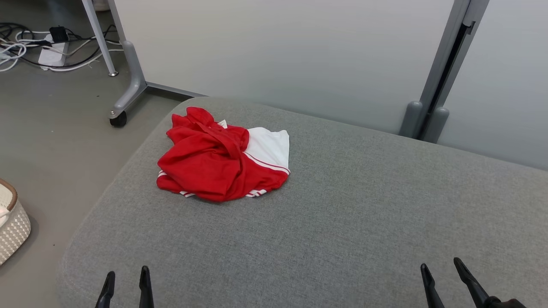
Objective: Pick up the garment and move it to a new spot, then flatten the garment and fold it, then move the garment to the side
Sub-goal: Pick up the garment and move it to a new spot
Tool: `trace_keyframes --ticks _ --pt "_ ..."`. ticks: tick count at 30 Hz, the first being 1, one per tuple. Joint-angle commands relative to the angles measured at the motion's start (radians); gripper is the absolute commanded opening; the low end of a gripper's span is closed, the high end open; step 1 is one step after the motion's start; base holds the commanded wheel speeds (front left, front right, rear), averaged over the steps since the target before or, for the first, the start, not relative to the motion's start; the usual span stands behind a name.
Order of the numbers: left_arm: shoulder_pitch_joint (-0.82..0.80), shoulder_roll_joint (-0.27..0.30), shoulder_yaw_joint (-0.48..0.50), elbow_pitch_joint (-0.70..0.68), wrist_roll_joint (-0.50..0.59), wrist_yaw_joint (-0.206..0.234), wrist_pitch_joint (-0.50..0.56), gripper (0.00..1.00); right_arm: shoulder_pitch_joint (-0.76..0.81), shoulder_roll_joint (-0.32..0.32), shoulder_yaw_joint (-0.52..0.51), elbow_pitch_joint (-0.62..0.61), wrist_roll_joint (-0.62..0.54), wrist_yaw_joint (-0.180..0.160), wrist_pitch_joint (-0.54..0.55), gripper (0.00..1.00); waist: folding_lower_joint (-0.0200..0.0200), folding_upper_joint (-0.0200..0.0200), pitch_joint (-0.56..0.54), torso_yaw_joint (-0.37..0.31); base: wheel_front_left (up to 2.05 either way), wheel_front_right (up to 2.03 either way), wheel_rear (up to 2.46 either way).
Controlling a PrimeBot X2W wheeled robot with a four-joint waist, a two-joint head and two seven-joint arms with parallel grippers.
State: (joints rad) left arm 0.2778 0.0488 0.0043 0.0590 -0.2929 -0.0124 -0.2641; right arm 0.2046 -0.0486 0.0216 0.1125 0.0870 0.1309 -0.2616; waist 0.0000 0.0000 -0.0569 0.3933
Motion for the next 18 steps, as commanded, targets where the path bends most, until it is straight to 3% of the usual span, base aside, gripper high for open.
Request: trace_keyframes --ticks 1,8,18 --pt "-0.032 0.004 0.003 -0.009 -0.002 -0.006 0.0 1.0 0.006 -0.004 0.002 -0.001 0.001 0.0 -0.004 1.0 0.0 0.0 0.011 0.001 0.0 0.0 0.0" --pt "-0.203 0.004 -0.042 0.071 -0.031 -0.051 0.0 1.0 -0.064 -0.005 -0.005 -0.032 -0.068 0.0 -0.004 1.0 0.0 0.0 0.173 -0.027 0.0 0.0 0.0" --pt "-0.737 0.036 -0.069 0.391 -0.052 -0.076 0.117 1.0 -0.238 -0.09 0.012 -0.078 -0.115 0.0 -0.004 1.0 0.0 0.0 0.494 -0.095 0.0 0.0 0.0"
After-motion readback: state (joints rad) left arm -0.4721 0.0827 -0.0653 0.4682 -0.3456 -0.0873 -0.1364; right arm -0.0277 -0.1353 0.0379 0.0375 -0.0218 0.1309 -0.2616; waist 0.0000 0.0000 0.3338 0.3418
